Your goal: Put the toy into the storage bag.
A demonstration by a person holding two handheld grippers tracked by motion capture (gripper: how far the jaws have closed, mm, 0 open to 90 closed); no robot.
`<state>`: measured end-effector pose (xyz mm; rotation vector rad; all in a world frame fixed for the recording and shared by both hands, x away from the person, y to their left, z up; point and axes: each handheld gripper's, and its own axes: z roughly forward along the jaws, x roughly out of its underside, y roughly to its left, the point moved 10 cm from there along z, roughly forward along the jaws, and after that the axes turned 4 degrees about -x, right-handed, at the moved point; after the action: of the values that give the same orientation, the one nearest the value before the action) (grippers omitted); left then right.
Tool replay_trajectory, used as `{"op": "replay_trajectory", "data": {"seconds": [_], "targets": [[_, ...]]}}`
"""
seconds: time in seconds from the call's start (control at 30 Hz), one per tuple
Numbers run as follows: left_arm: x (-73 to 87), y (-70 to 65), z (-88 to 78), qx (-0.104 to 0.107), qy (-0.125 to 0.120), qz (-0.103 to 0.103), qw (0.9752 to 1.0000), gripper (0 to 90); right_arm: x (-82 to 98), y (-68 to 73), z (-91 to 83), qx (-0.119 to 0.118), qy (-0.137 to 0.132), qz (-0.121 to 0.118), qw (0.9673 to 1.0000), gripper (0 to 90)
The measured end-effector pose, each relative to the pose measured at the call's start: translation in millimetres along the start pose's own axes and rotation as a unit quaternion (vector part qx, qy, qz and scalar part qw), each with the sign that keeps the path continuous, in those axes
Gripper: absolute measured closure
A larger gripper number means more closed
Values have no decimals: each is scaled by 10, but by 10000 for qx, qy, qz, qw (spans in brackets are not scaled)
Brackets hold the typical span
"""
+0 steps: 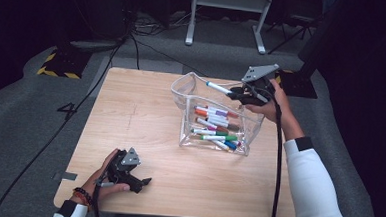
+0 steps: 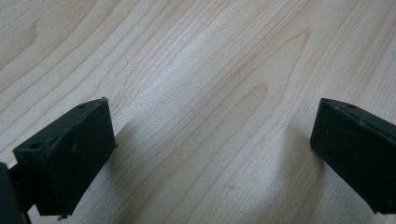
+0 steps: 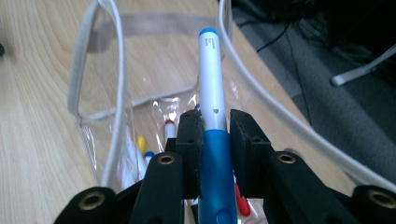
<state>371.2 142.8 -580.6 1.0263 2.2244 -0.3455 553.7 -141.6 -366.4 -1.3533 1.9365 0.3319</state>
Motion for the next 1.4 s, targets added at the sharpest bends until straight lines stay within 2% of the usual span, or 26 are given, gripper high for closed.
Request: {"op": "replay_trajectory", "data": {"seconds": [0.1, 0.23, 0.43, 0.63, 1.0, 1.17, 1.23, 1.4], "targets": [[0, 1, 0, -4, 0, 6, 10000, 1, 68, 7, 108, -128, 311, 15, 9994, 751], [0, 1, 0, -5, 1, 6, 10000, 1, 149, 69, 186, -392, 553, -4, 9977, 750], [0, 1, 0, -4, 0, 6, 10000, 1, 219, 240, 195, -852, 888, -241, 9921, 750], [0, 1, 0, -5, 1, 6, 10000, 1, 249, 387, 158, -1171, 1044, -368, 9869, 750], [-5, -2, 3, 8, -6, 11, 10000, 1, 292, 370, 158, -1220, 1193, -242, 9850, 747], [-4, -1, 3, 8, -3, 17, 10000, 1, 296, 341, 175, -1110, 1229, -228, 9859, 738], [-5, -2, 3, 9, -7, 10, 10000, 1, 295, 331, 181, -1058, 1241, -207, 9864, 688], [-6, -2, 4, 10, -9, 14, 10000, 1, 288, 286, 185, -899, 1204, -110, 9886, 666]]}}
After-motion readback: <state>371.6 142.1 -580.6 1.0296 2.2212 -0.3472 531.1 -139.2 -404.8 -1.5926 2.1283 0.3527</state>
